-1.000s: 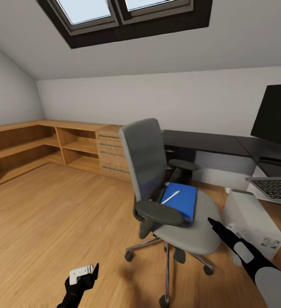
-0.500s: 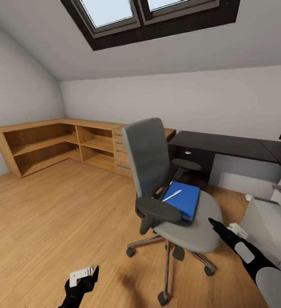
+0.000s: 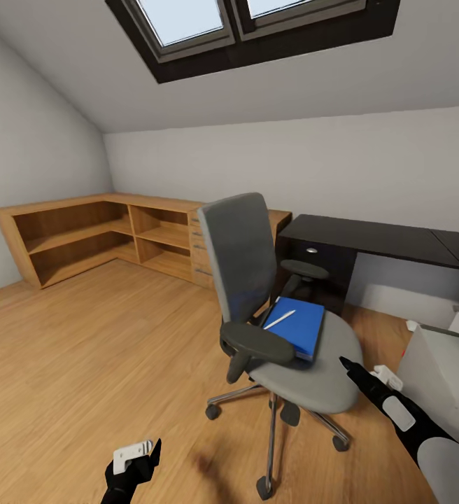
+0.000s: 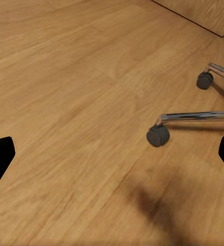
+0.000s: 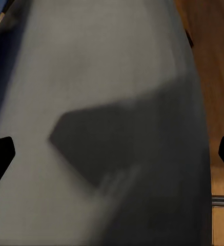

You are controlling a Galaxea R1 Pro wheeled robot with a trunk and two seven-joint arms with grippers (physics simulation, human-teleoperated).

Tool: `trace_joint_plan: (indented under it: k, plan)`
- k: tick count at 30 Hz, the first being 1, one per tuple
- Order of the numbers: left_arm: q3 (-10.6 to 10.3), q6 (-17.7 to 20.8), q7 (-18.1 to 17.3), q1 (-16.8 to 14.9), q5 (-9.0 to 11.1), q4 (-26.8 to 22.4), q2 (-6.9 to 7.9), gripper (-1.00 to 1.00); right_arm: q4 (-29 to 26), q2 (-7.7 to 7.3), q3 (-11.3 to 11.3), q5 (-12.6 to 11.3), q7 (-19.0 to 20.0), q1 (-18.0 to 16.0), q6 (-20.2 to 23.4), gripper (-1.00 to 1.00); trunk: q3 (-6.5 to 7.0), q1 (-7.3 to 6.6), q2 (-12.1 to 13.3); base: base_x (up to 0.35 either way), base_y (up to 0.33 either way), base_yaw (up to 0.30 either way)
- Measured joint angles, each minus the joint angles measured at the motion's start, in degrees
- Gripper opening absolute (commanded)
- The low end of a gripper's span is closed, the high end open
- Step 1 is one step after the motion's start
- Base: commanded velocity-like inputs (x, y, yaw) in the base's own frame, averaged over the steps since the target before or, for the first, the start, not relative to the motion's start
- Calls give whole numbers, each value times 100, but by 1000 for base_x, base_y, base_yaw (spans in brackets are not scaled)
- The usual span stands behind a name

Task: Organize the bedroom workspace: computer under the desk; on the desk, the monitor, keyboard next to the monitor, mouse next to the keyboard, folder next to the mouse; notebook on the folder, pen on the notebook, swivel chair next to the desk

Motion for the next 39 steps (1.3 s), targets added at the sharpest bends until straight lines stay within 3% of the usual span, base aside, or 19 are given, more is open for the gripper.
trace_joint_plan:
  k: [15, 39]
  plan:
    - [0, 0, 13, 0, 0, 6, 0, 100, 48, -342, 27, 24, 221, 3, 5, 100, -1, 1, 1, 0, 0, 0]
    - [0, 0, 12, 0, -1, 9, -25, 100, 50, -372, 29, 23, 250, 11, 27, 100, -1, 1, 1, 0, 0, 0]
